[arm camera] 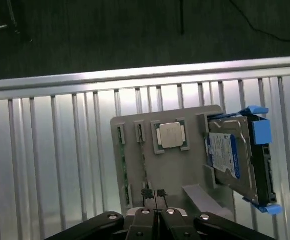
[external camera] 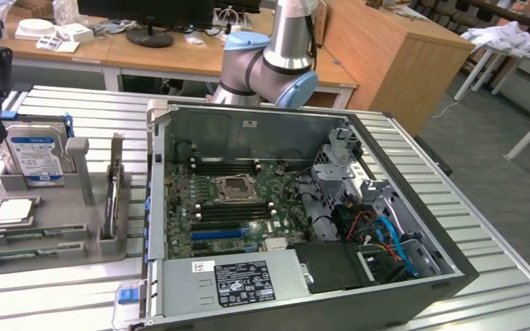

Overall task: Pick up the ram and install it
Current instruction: 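Pick up the ram and move it above insertion slot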

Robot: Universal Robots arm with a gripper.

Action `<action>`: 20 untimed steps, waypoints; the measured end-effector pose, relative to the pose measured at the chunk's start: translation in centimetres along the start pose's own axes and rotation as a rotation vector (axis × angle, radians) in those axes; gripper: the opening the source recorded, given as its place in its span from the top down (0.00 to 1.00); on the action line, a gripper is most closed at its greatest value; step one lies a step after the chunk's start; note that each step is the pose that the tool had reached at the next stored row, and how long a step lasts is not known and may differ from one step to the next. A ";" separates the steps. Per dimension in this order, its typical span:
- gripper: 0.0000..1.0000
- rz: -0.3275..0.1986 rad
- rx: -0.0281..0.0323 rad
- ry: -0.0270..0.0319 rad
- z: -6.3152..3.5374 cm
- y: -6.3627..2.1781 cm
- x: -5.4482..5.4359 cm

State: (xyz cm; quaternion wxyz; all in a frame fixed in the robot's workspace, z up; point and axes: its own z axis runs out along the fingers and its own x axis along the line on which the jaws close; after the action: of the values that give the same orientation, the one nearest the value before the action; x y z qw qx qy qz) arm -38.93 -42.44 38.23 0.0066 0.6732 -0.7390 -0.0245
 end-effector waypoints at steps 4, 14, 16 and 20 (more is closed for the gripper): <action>0.89 -0.029 -0.0008 0.0014 0.01 0.00 0.0; 0.89 -0.048 -0.0011 0.0021 0.03 -0.02 0.0; 0.89 -0.051 -0.0012 0.0022 0.03 -0.08 0.0; 0.89 -0.052 -0.0012 0.0023 0.02 -0.10 0.0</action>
State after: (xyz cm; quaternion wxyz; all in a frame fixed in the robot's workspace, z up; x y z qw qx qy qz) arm -38.83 -42.47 38.20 0.0072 0.6921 -0.7213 -0.0244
